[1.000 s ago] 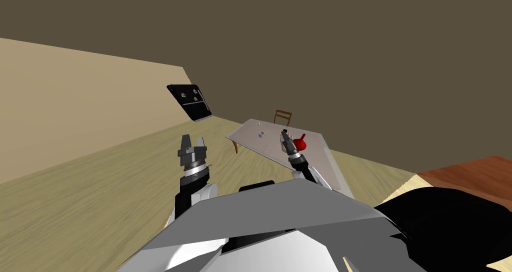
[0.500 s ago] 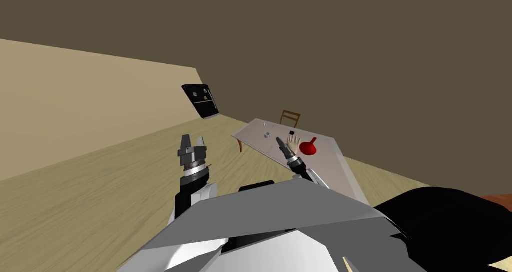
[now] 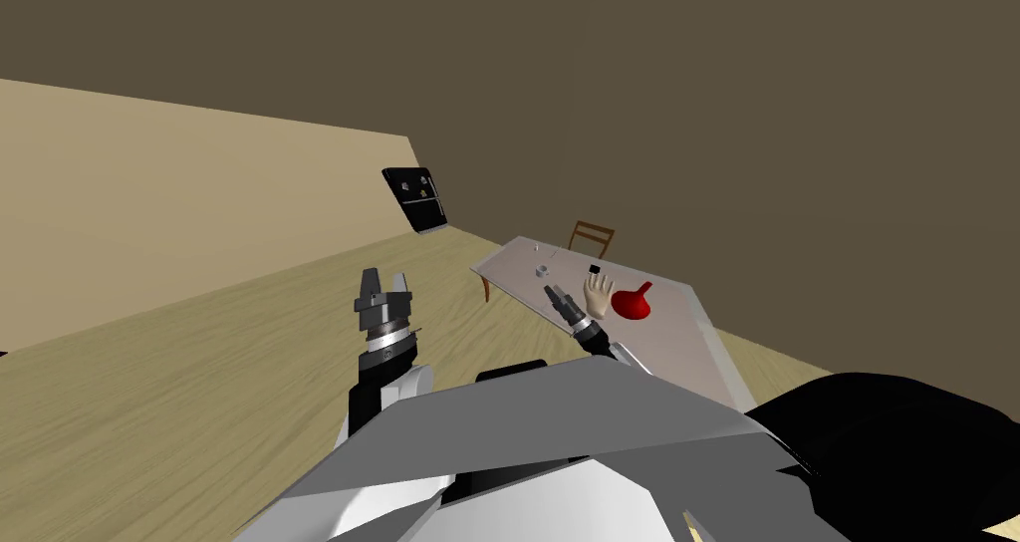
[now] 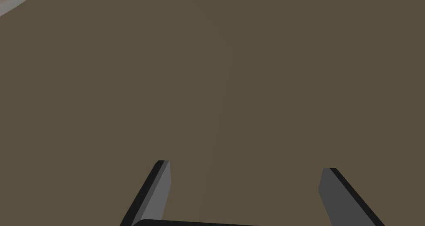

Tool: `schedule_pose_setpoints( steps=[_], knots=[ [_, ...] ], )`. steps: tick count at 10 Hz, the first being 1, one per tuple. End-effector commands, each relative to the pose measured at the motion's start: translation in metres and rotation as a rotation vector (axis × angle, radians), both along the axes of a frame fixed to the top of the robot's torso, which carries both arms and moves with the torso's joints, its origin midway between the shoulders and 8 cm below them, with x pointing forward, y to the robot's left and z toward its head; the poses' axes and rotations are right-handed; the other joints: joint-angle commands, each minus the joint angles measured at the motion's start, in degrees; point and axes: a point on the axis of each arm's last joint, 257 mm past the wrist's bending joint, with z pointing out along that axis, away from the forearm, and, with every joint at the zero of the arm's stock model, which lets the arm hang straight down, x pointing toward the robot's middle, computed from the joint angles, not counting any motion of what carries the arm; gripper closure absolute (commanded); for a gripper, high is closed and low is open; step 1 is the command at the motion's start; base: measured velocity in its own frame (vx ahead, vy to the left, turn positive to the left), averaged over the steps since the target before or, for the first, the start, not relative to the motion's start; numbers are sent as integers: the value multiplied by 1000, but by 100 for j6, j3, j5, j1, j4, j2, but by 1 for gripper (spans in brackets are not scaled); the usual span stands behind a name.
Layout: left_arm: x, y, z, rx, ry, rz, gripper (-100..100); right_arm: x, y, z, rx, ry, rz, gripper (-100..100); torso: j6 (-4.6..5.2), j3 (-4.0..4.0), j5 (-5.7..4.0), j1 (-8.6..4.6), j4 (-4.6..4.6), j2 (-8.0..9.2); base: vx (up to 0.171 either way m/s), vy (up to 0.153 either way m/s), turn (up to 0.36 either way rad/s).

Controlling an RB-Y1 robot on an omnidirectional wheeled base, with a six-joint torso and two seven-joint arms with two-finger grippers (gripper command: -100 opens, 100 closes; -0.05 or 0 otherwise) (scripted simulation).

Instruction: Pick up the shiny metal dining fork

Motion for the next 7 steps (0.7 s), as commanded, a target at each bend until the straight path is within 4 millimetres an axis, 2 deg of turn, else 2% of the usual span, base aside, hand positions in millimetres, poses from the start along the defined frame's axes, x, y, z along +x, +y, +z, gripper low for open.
schedule_pose_setpoints(
  steps=[1,2,3,4,5,6,7],
  knots=[
    [0,0,0,0,0,0,0,-7,2,-27,-87,38,9,-100,0,0,0,0,0,0,49,43,230],
    [0,0,0,0,0,0,0,-7,2,-27,-98,34,6,-100,-3,-2,0,3,-1,-5,44,29,118],
    [0,0,0,0,0,0,0,-13,4,-52,-170,69,18,-100,0,-2,0,-1,-1,-3,53,27,215],
    [0,0,0,0,0,0,0,-13,4,-52,-182,65,16,-100,-3,-4,-1,-3,-1,-7,43,19,119],
    [0,0,0,0,0,0,0,-21,5,-77,-256,100,31,-100,1,-2,-1,-5,-1,-3,42,34,220],
    [0,0,0,0,0,0,0,-21,5,-77,-268,95,29,-100,-2,-2,0,-1,0,-3,34,22,123],
    [0,0,0,0,0,0,0,-30,5,-102,-341,131,48,-100,1,0,0,-3,0,0,42,26,235]
  ],
)
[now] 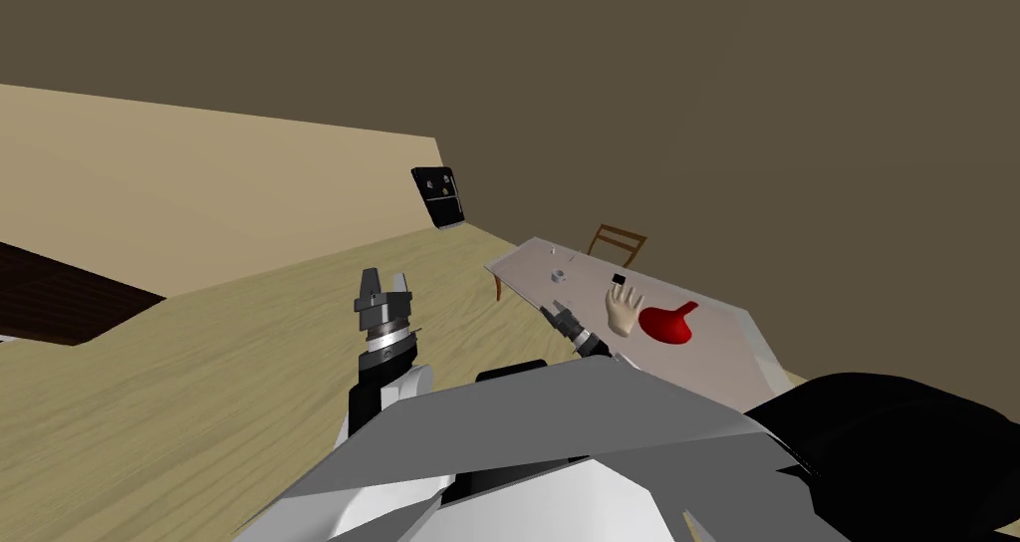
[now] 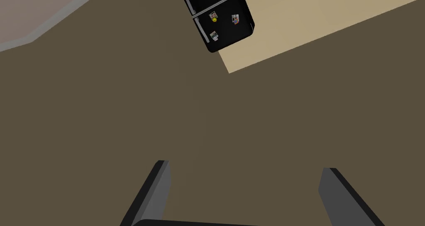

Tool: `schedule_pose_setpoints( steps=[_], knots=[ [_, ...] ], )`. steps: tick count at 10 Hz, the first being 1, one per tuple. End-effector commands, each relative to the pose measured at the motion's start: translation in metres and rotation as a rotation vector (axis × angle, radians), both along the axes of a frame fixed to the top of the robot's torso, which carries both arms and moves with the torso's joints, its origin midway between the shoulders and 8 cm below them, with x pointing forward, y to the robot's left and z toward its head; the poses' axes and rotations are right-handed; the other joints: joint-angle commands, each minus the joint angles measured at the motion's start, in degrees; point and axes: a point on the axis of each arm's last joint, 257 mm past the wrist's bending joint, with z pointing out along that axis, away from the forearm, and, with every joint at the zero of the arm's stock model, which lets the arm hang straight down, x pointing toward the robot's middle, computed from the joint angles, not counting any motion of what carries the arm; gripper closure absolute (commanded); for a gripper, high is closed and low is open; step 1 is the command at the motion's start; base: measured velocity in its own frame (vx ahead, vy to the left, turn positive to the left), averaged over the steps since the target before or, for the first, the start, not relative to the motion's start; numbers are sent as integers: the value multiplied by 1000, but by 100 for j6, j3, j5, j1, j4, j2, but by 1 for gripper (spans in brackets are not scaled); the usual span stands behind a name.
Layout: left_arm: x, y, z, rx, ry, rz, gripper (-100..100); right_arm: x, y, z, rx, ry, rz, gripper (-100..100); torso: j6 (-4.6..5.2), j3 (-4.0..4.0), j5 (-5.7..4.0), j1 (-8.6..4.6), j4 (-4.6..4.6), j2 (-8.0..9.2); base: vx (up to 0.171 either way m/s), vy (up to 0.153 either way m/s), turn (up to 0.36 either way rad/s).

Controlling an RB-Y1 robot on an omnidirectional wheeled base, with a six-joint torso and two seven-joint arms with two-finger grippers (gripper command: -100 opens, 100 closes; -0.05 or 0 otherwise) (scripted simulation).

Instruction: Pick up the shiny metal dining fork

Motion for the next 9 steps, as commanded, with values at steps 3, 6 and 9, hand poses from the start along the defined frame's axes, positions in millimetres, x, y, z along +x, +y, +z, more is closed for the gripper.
schedule_pose_setpoints(
  steps=[3,6,9],
  knots=[
    [0,0,0,0,0,0,0,-16,-2,-37,-144,40,30,-100,0,-2,0,-1,0,-3,50,17,160],
    [0,0,0,0,0,0,0,-41,-9,-87,-310,106,82,-100,5,-1,0,-5,0,0,47,13,184],
    [0,0,0,0,0,0,0,-55,-14,-112,-413,128,116,-100,2,0,-1,-7,0,1,43,1,151]
  ],
)
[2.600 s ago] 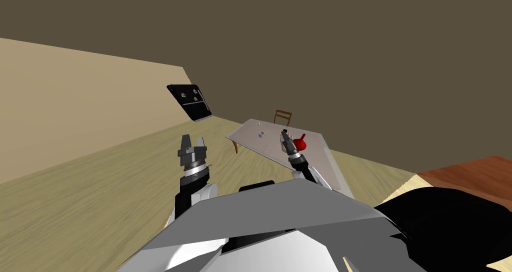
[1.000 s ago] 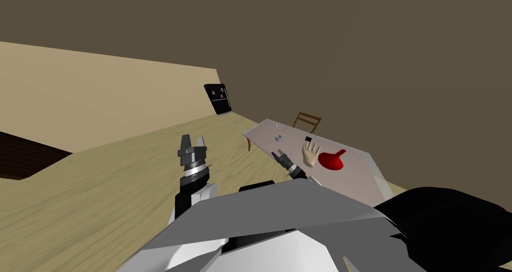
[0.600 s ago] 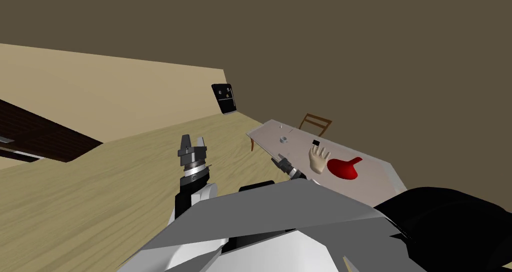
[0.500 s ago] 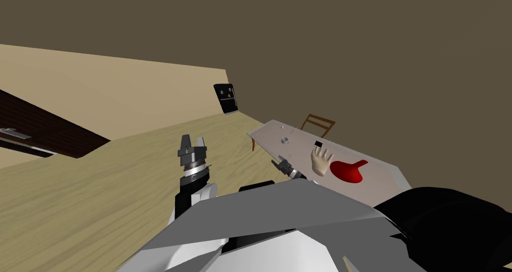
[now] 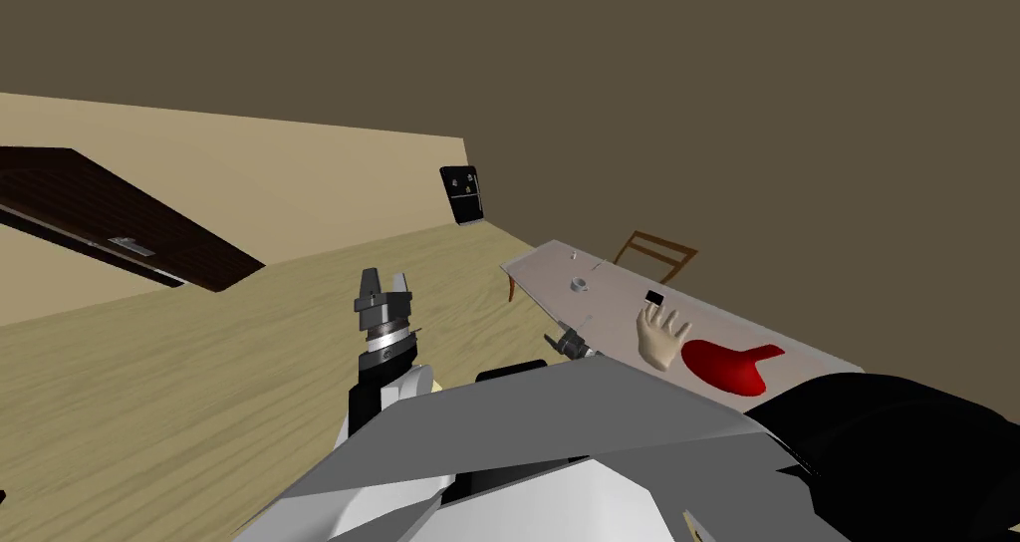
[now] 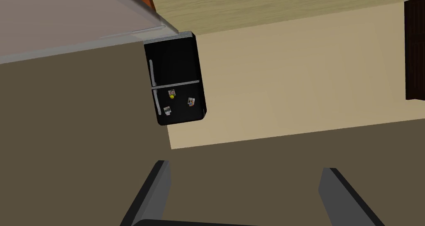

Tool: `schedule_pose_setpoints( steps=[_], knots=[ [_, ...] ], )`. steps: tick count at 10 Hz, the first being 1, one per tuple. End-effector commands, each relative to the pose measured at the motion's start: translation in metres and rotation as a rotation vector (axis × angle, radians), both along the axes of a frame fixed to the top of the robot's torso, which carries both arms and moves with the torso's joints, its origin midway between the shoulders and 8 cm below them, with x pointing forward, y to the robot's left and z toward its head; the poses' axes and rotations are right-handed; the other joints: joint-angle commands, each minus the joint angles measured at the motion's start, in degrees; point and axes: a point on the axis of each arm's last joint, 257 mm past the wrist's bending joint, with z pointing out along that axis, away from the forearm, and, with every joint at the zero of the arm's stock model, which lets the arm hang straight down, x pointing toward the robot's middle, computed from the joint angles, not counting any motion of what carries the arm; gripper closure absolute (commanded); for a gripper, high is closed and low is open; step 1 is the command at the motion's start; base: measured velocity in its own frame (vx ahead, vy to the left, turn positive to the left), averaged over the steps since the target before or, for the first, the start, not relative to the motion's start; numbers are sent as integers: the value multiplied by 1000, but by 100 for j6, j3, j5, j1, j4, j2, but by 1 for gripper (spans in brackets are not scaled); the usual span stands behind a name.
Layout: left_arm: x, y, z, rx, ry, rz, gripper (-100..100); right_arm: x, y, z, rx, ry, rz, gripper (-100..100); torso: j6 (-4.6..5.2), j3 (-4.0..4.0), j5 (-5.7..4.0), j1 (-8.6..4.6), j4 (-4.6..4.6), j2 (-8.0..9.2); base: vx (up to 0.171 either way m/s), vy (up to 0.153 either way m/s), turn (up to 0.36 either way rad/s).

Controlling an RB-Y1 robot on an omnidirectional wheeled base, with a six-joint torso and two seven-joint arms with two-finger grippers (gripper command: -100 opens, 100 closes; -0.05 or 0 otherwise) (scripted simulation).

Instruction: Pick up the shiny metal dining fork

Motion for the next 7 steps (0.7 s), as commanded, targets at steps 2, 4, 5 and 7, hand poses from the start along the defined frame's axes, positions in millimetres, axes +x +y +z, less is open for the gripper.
schedule_pose_setpoints(
  steps=[2,4,5,7],
  knots=[
    [0,0,0,0,0,0,0,-15,-8,-26,-111,32,41,-100,-3,-1,0,-2,0,-2,46,-6,177],
    [0,0,0,0,0,0,0,-31,-18,-49,-200,62,80,-100,-3,-2,0,-3,0,-4,47,-8,158],
    [0,0,0,0,0,0,0,-46,-27,-68,-274,90,119,-100,2,0,0,-2,-1,1,42,-11,224],
    [0,0,0,0,0,0,0,-66,-42,-92,-368,126,163,-100,2,1,-1,-4,0,2,41,-18,164]
  ],
)
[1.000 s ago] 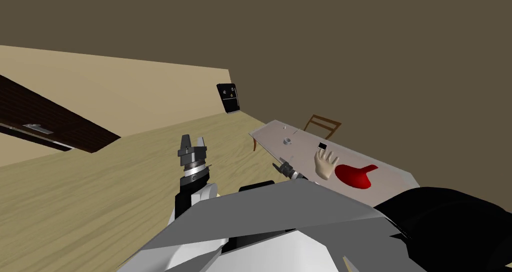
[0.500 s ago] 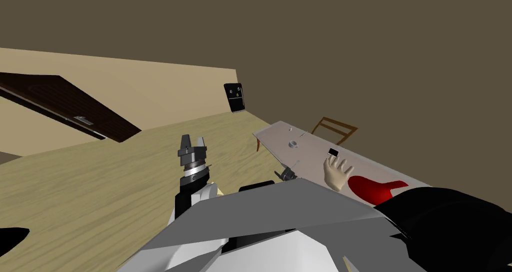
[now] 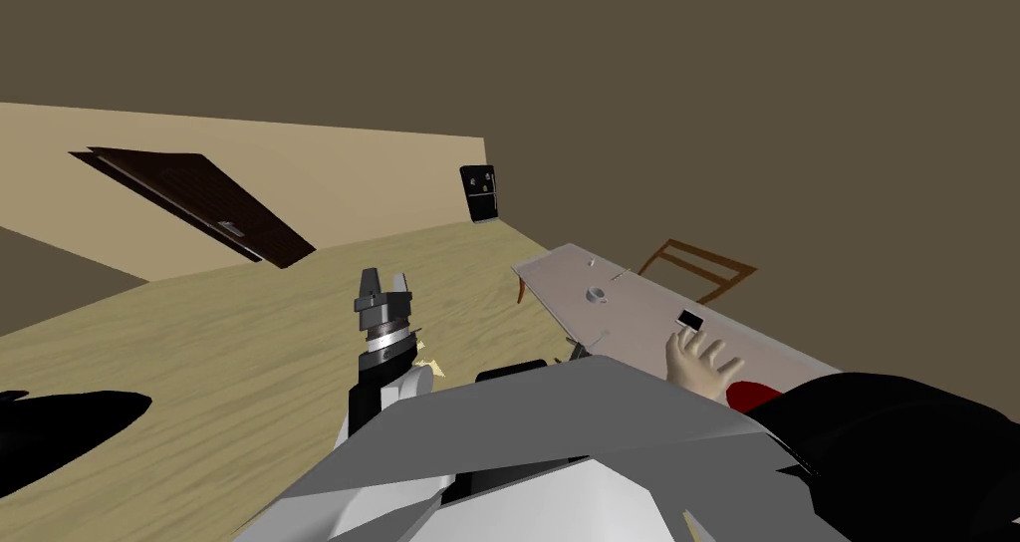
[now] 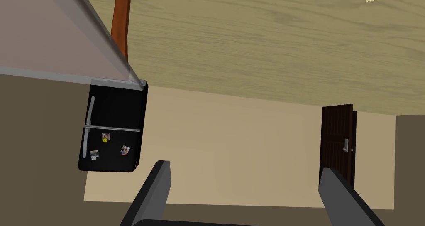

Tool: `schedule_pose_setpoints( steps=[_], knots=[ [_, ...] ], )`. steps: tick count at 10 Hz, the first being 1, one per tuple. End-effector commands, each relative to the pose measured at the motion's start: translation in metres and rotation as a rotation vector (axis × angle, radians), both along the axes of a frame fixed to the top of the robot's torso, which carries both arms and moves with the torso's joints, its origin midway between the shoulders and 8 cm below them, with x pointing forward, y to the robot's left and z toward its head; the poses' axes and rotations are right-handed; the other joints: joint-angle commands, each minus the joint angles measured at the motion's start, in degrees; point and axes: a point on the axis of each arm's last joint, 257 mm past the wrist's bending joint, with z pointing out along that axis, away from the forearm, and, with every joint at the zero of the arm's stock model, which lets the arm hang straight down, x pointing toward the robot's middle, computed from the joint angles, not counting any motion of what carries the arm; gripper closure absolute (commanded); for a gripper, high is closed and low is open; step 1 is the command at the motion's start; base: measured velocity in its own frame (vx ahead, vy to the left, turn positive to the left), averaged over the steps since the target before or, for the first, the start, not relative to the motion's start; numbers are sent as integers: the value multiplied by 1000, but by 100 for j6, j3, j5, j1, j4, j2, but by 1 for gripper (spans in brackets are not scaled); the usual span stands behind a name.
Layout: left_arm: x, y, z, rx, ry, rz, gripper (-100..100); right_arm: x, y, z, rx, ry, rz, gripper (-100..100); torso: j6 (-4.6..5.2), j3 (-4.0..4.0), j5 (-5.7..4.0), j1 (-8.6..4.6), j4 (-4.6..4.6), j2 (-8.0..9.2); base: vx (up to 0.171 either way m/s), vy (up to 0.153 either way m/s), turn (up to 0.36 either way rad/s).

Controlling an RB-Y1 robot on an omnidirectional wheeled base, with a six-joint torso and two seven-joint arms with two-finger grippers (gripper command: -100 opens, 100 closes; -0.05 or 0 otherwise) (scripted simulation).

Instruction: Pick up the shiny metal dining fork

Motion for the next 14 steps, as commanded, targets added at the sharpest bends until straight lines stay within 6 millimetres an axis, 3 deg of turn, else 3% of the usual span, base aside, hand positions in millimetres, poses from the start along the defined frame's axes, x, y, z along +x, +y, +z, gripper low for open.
schedule_pose_setpoints(
  steps=[1,2,3,4,5,7,8,9,10,14],
  knots=[
    [0,0,0,0,0,0,0,-9,-8,-9,-51,12,26,-100,0,0,0,0,0,0,32,-18,114],
    [0,0,0,0,0,0,0,-28,-22,-27,-132,45,70,-100,3,2,0,1,0,4,37,-13,173],
    [0,0,0,0,0,0,0,-28,-22,-27,-135,43,72,-100,1,1,0,1,0,2,34,-20,112],
    [0,0,0,0,0,0,0,-46,-38,-44,-212,75,117,-100,4,2,0,1,0,3,39,-22,200],
    [0,0,0,0,0,0,0,-46,-38,-44,-217,73,120,-100,1,1,0,-1,0,2,31,-26,113],
    [0,0,0,0,0,0,0,-83,-73,-72,-362,137,212,-100,1,2,-1,-3,1,4,36,-36,271],
    [0,0,0,0,0,0,0,-83,-73,-72,-370,132,219,-100,0,0,-1,-8,0,0,41,-44,87],
    [0,0,0,0,0,0,0,-100,-92,-83,-442,160,270,-100,5,0,-2,-7,0,0,41,-31,156],
    [0,0,0,0,0,0,0,-100,-92,-83,-442,160,270,-100,2,-1,0,-4,0,-1,28,-27,90],
    [0,0,0,0,0,0,0,-164,-167,-107,-682,266,461,-100,1,0,-2,-13,0,-1,33,-49,234]
  ],
)
